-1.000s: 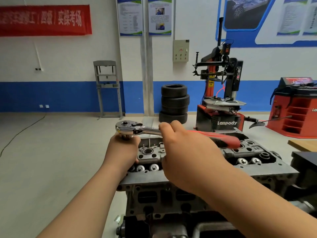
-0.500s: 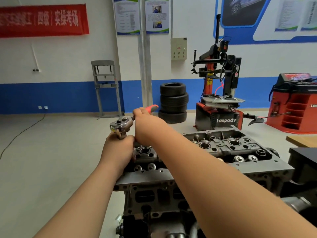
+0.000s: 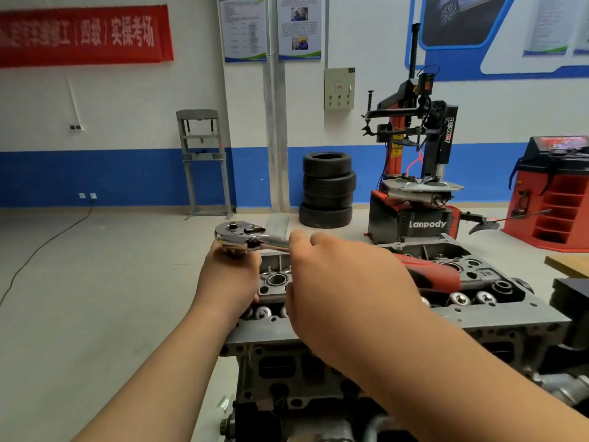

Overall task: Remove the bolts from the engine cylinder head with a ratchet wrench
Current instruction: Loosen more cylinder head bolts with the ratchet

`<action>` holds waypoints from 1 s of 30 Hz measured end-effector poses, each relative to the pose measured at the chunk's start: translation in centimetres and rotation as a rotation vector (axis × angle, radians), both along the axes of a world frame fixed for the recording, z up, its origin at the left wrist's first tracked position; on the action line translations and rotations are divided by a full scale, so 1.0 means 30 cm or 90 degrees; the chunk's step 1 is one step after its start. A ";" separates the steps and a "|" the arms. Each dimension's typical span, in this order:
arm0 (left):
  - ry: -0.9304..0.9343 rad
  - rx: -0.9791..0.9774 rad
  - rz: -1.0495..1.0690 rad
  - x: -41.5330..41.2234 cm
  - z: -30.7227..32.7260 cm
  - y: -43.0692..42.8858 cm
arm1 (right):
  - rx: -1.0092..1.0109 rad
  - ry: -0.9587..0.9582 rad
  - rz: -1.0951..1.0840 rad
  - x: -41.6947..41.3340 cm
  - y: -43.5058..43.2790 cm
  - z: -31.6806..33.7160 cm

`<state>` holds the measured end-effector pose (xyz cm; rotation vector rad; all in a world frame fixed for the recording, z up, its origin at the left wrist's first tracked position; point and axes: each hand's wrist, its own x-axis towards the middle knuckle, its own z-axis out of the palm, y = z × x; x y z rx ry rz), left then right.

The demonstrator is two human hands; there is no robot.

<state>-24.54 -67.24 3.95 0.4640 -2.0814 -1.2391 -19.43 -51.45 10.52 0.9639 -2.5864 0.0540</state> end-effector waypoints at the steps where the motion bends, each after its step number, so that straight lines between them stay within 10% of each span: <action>1: 0.004 0.034 -0.011 -0.003 -0.002 -0.002 | -0.006 0.001 -0.020 -0.024 -0.007 0.001; 10: 0.052 0.214 -0.101 0.014 -0.004 -0.009 | -0.072 -0.247 0.026 -0.312 -0.224 0.029; 25: 0.028 0.111 -0.057 -0.048 -0.029 -0.028 | 0.009 0.141 -0.097 -0.061 -0.029 -0.020; 30: 0.036 0.124 -0.054 -0.032 -0.027 -0.031 | -0.018 0.017 -0.147 -0.189 -0.120 -0.003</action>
